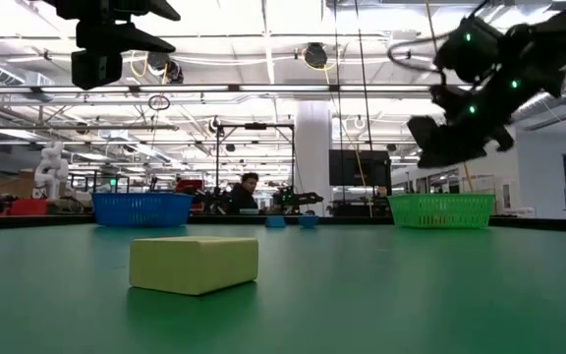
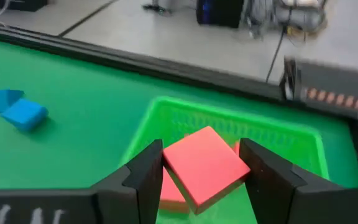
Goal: Sort & place blocks by color
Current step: Put the orange block into the green bin, then put the right blue block into the orange bin
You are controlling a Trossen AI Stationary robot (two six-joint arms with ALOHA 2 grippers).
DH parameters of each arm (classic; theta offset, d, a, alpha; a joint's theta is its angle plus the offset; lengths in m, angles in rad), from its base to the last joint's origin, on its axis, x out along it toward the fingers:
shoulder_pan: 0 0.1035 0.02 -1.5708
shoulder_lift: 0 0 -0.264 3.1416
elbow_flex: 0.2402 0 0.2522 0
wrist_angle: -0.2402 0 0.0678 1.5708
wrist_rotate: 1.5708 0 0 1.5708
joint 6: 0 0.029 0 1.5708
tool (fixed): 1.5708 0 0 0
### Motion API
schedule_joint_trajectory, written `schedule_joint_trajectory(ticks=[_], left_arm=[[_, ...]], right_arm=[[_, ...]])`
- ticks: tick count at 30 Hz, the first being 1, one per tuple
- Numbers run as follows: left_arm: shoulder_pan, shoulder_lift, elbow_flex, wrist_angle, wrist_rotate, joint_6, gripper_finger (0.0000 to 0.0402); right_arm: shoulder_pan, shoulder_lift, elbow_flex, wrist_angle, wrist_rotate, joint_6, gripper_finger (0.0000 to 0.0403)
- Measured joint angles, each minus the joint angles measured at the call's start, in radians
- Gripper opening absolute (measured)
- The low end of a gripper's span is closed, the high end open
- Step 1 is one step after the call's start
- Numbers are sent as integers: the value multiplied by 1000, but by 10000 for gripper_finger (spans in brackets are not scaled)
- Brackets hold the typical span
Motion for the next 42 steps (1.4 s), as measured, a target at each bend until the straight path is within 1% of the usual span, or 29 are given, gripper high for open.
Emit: schedule_joint_trajectory(ticks=[3, 6, 13, 16, 19, 22, 24, 27, 30, 34, 36, 42], left_arm=[[5, 0, 0, 0, 0, 5, 136], [5, 0, 0, 0, 0, 32, 136], [5, 0, 0, 0, -22, 130, 136], [5, 0, 0, 2, -52, 190, 136], [6, 0, 0, 19, -83, 290, 136], [8, 0, 0, 41, -125, 410, 136], [17, 0, 0, 55, -137, 475, 136], [40, 0, 0, 73, -138, 530, 136], [66, 0, 0, 80, -139, 553, 136], [99, 0, 0, 80, -138, 556, 136], [110, 0, 0, 80, -138, 556, 136], [123, 0, 0, 81, -138, 555, 136]], right_arm=[[-49, 1, -29, 2, -62, 61, 172], [-67, 0, -41, 4, -70, 67, 180], [-76, 0, -41, 69, -73, -16, 235], [-76, 0, -41, 121, -122, -50, 254], [-75, 0, -41, 180, -169, -80, 266], [-72, 0, -41, 256, -190, -124, 269], [-67, 0, -41, 323, -228, -160, 267], [-51, 0, -41, 432, -296, -180, 264], [-32, 0, -41, 525, -364, -198, 263], [0, 38, -41, 603, -413, -269, 263], [13, 74, -40, 643, -426, -306, 263], [15, 230, -23, 790, -526, -402, 263]])
